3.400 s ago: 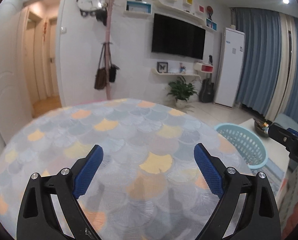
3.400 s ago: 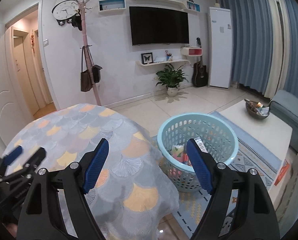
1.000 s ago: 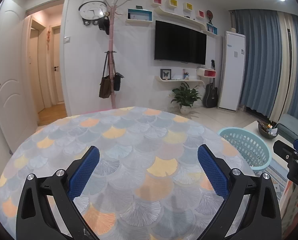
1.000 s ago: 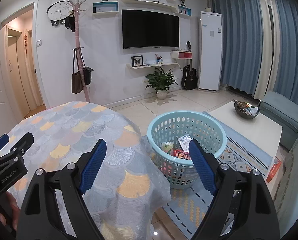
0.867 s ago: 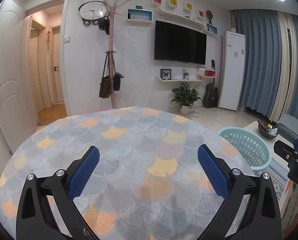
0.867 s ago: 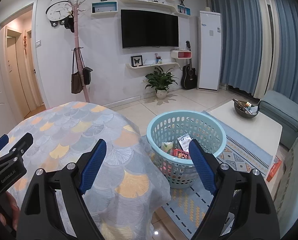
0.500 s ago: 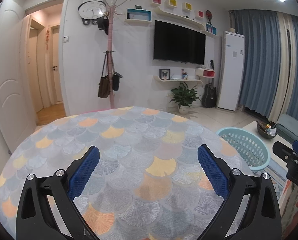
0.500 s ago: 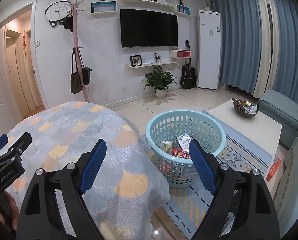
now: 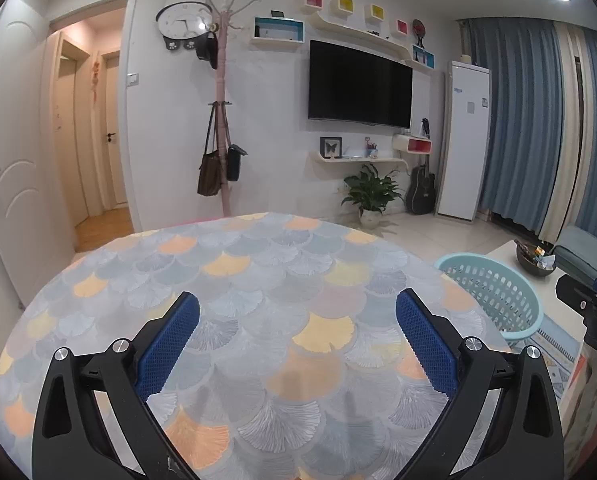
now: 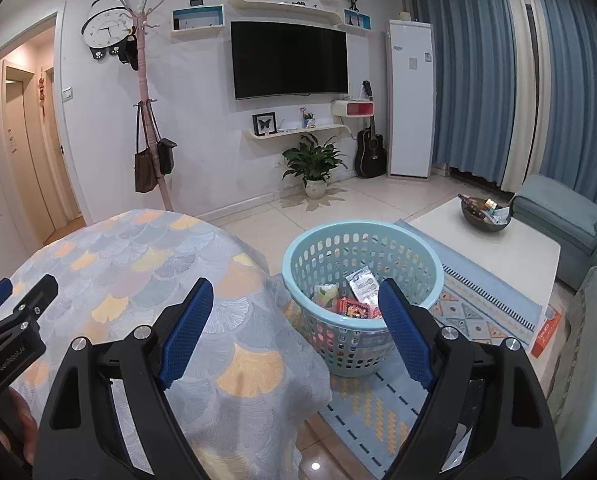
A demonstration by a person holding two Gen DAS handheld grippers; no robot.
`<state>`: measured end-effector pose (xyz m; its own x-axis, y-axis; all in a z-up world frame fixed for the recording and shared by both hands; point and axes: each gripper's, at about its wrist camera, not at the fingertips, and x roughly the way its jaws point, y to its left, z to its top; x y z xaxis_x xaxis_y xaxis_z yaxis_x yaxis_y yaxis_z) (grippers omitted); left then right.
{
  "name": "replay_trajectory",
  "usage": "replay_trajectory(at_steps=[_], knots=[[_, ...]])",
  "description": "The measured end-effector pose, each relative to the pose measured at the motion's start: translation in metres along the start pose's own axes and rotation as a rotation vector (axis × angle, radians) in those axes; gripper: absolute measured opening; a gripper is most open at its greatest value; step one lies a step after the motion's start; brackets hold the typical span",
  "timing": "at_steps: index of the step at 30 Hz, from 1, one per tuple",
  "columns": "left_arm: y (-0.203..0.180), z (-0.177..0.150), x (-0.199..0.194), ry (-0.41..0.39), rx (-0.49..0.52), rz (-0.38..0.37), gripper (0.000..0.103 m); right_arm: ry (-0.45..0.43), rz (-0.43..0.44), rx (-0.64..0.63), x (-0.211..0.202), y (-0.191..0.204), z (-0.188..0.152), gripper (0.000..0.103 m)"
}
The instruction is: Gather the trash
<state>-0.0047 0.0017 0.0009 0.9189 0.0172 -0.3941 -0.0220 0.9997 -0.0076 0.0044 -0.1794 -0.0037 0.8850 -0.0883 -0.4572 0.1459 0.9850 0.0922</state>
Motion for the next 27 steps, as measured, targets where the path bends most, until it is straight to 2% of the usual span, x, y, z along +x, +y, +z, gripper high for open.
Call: replay_trajectory(at_steps=[27], knots=[[-0.0042, -0.0008, -0.0051, -0.011, 0.009, 0.028, 0.096, 0.001, -0.008, -0.008, 0.0028, 0.0052, -0.0012, 0.080]])
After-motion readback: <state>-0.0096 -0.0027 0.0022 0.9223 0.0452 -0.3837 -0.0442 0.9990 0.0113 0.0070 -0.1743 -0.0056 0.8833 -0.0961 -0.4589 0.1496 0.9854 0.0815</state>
